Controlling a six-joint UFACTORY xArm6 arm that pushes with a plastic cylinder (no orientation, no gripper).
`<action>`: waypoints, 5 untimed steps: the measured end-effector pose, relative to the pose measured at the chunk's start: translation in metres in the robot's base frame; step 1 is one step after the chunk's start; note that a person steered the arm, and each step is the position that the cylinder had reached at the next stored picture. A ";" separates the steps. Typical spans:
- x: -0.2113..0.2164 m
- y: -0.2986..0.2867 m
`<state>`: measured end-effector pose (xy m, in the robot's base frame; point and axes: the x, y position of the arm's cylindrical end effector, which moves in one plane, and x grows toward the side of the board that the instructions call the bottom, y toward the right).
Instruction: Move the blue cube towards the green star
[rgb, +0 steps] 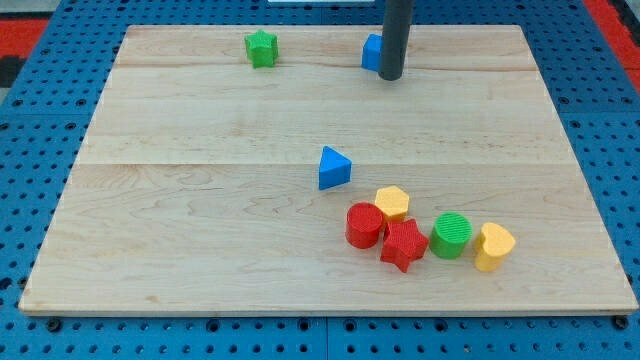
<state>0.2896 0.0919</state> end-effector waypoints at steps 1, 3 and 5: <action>-0.014 0.005; -0.031 0.029; -0.042 0.014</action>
